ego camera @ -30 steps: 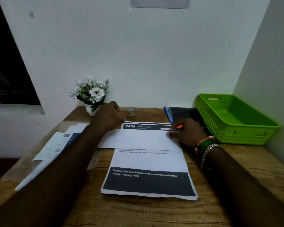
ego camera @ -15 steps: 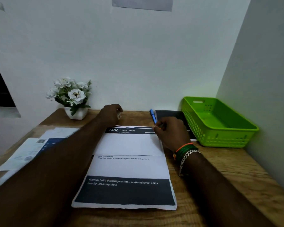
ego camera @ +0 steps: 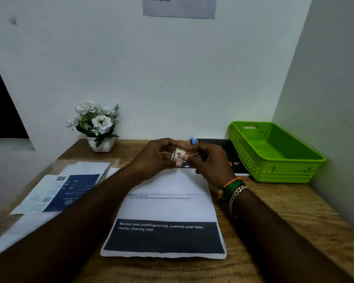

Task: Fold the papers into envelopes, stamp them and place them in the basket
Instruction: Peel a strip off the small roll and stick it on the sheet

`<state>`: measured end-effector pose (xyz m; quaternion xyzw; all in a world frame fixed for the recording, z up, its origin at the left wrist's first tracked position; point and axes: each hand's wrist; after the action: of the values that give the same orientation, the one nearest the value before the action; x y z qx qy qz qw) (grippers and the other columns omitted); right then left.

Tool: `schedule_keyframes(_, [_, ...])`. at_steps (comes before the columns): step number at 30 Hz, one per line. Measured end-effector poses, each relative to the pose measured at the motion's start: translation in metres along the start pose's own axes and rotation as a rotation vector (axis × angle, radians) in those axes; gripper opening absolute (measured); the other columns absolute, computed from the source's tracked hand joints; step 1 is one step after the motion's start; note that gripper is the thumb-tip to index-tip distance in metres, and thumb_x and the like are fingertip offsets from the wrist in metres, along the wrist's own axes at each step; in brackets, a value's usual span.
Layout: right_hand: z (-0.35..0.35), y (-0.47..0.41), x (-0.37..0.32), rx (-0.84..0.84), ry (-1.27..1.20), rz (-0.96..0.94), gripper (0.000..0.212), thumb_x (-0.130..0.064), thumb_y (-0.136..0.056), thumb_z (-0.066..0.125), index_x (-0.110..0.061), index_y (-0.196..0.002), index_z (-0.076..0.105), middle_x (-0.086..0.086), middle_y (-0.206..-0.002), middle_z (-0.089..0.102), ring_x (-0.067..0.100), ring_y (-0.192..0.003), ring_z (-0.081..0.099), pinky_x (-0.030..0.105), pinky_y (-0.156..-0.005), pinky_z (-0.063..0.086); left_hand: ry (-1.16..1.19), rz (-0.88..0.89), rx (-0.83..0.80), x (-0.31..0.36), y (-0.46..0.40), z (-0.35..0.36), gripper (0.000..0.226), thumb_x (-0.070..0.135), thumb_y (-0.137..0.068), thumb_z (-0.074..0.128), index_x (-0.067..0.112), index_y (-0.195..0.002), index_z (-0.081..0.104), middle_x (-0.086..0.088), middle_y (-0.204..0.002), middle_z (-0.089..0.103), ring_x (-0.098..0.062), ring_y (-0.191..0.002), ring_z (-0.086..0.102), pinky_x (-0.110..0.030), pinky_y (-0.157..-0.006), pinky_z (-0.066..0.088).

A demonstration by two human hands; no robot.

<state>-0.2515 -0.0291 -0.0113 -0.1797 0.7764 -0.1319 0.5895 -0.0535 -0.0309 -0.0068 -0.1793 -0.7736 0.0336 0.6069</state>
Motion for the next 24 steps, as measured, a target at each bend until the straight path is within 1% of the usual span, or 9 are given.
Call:
schedule_keyframes(3, [-0.0002,-0.0013,0.0023,0.016,0.009,-0.017,0.013,-0.013,-0.080,0.082,-0.018,-0.091,0.078,0.002,-0.075,0.074,0.008,-0.061,0.066,0.020,-0.053,0.048,-0.070,0.019,0.000,0.0015,0.0018,0.0021,0.048,-0.002,-0.074,0.086,0.016,-0.116,0.072,-0.003,-0.106,0.078,-0.022,-0.103,0.074,-0.036,-0.092,0.060])
schedule_keyframes(6, [0.0002,-0.0018,0.0042,0.008,0.024,-0.032,0.011,-0.016,-0.080,0.081,-0.023,-0.089,0.079,0.000,-0.076,0.075,0.010,-0.062,0.066,0.023,-0.055,0.049,-0.111,0.029,0.005,0.0002,0.0026,0.0023,0.051,-0.002,-0.073,0.087,0.018,-0.117,0.072,0.000,-0.105,0.079,-0.020,-0.101,0.074,-0.036,-0.091,0.060])
schedule_keyframes(8, [0.0003,-0.0022,0.0050,0.008,0.047,-0.032,0.009,-0.018,-0.080,0.081,-0.021,-0.088,0.078,0.001,-0.078,0.075,0.016,-0.063,0.067,0.026,-0.055,0.051,-0.119,0.044,0.015,-0.0007,0.0036,0.0030,0.053,-0.004,-0.071,0.087,0.017,-0.117,0.072,0.001,-0.105,0.079,-0.020,-0.100,0.075,-0.035,-0.091,0.060])
schedule_keyframes(10, [0.0006,-0.0021,0.0039,-0.002,0.059,-0.029,0.008,-0.015,-0.081,0.080,-0.018,-0.087,0.077,0.003,-0.078,0.075,0.018,-0.061,0.066,0.027,-0.053,0.050,-0.157,0.063,0.030,-0.0017,0.0046,0.0038,0.054,-0.003,-0.070,0.088,0.018,-0.118,0.072,0.004,-0.107,0.078,-0.017,-0.099,0.075,-0.032,-0.089,0.060])
schedule_keyframes(14, [0.0004,-0.0004,0.0013,-0.039,0.006,0.026,0.003,-0.008,-0.083,0.077,-0.009,-0.085,0.074,0.015,-0.079,0.072,0.017,-0.058,0.064,0.026,-0.048,0.048,-0.264,0.089,0.058,-0.0022,0.0066,0.0067,0.056,0.001,-0.070,0.090,0.023,-0.118,0.073,0.010,-0.114,0.074,-0.011,-0.094,0.073,-0.022,-0.077,0.058])
schedule_keyframes(17, [-0.0001,0.0000,0.0026,-0.058,0.011,0.052,0.003,-0.011,-0.086,0.075,-0.011,-0.084,0.072,0.014,-0.084,0.072,0.015,-0.058,0.064,0.027,-0.050,0.048,-0.357,0.110,0.062,-0.0036,0.0082,0.0095,0.058,0.004,-0.071,0.089,0.023,-0.123,0.073,0.011,-0.116,0.070,0.001,-0.087,0.067,-0.012,-0.071,0.051])
schedule_keyframes(19, [0.0004,0.0001,0.0017,-0.073,0.007,0.058,0.004,-0.012,-0.087,0.073,-0.009,-0.086,0.071,0.015,-0.086,0.072,0.014,-0.058,0.063,0.026,-0.050,0.047,-0.395,0.107,0.076,-0.0046,0.0088,0.0093,0.057,0.008,-0.072,0.090,0.024,-0.124,0.073,0.011,-0.115,0.070,0.006,-0.084,0.065,-0.009,-0.070,0.049])
schedule_keyframes(22, [0.0008,0.0007,-0.0024,-0.076,-0.026,0.049,0.007,-0.011,-0.089,0.073,-0.005,-0.087,0.070,0.016,-0.085,0.071,0.012,-0.057,0.061,0.022,-0.048,0.045,-0.385,0.085,0.106,-0.0065,0.0088,0.0076,0.054,0.013,-0.072,0.090,0.028,-0.122,0.073,0.012,-0.113,0.073,-0.006,-0.086,0.071,-0.017,-0.071,0.054])
schedule_keyframes(24, [0.0006,0.0011,-0.0040,-0.077,-0.050,0.048,0.007,-0.011,-0.090,0.072,-0.006,-0.086,0.068,0.009,-0.079,0.069,0.012,-0.056,0.060,0.022,-0.047,0.044,-0.375,0.073,0.128,-0.0062,0.0088,0.0062,0.050,0.013,-0.073,0.089,0.029,-0.118,0.074,0.013,-0.107,0.075,-0.011,-0.086,0.073,-0.022,-0.074,0.057])
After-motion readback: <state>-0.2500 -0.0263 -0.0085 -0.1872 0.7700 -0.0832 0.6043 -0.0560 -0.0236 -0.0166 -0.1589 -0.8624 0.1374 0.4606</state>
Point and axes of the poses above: each hand's wrist, its own y-axis away from the middle knuckle, its own z-axis out of the palm, x = y × z
